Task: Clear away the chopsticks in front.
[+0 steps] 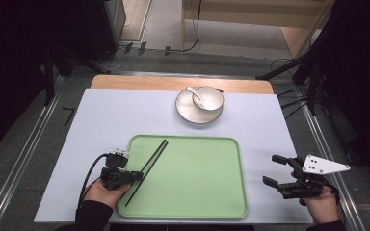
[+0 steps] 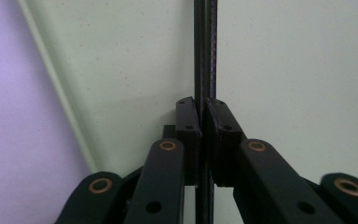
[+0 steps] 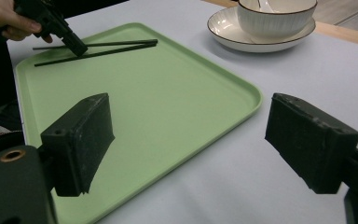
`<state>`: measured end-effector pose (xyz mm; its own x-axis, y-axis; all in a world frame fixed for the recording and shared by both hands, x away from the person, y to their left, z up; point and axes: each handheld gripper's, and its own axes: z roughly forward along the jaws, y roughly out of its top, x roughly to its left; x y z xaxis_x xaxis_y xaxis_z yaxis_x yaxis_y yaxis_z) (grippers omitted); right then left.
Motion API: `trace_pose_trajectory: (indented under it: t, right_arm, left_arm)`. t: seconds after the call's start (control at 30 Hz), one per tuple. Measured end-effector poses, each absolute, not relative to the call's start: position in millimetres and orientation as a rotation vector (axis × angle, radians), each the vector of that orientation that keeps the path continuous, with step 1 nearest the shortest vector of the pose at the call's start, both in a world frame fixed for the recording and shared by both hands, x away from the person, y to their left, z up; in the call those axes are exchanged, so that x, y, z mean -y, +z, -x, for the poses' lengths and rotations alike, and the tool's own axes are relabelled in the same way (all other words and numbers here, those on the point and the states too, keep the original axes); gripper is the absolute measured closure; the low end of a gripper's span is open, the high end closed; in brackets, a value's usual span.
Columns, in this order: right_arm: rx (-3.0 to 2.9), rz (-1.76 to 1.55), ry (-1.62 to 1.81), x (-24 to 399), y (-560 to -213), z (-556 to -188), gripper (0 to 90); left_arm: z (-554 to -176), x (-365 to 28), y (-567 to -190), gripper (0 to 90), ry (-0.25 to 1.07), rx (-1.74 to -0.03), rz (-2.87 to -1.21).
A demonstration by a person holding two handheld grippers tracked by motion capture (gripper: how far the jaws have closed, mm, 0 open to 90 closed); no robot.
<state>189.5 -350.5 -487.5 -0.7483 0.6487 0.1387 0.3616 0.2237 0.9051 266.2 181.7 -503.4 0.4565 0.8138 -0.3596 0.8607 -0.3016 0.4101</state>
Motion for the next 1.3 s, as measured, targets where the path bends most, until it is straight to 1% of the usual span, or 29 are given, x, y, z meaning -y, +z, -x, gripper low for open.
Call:
trace_pose_trajectory:
  t: [0.17, 0.27, 0.37, 0.43, 0.5, 0.6, 0.8, 1.07, 1.3]
  right_arm:
    - [-2.237, -0.951, 1.528, 350.2, -487.5, -189.6, 15.4]
    - [-2.237, -0.952, 1.526, 350.1, -487.5, -189.7, 15.4]
    - [-2.239, -0.952, 1.525, 350.0, -487.7, -189.8, 15.5]
    - [-2.239, -0.952, 1.530, 350.1, -487.9, -190.0, 15.4]
    - [-2.241, -0.956, 1.529, 350.2, -488.3, -190.2, 15.4]
    - [-2.241, -0.958, 1.529, 350.6, -489.0, -190.9, 15.4]
    - [-2.236, -0.970, 1.538, 352.1, -489.2, -190.7, 15.4]
    - [-2.229, -0.984, 1.532, 353.5, -489.7, -190.6, 15.4]
    - [-2.227, -0.981, 1.530, 353.1, -489.2, -190.1, 15.4]
  left_arm:
    - [-266.9, -182.6, -503.5, 80.0, -0.131, -1.384, -2.154]
    - [-268.3, -183.7, -502.5, 75.5, -0.130, -1.372, -2.157]
    - [-269.7, -184.1, -497.6, 67.1, -0.096, -1.324, -2.153]
    - [-271.9, -185.0, -494.5, 58.8, -0.093, -1.280, -2.140]
    - [-274.8, -186.6, -493.2, 52.4, -0.082, -1.242, -2.148]
    - [-278.6, -189.8, -492.8, 46.4, -0.070, -1.204, -2.163]
    - [-286.4, -203.1, -485.5, 37.1, -0.039, -1.094, -2.120]
    - [-285.2, -224.3, -475.7, 34.0, 0.031, -0.976, -2.111]
    - [-279.3, -251.3, -468.7, 31.1, 0.072, -0.938, -2.053]
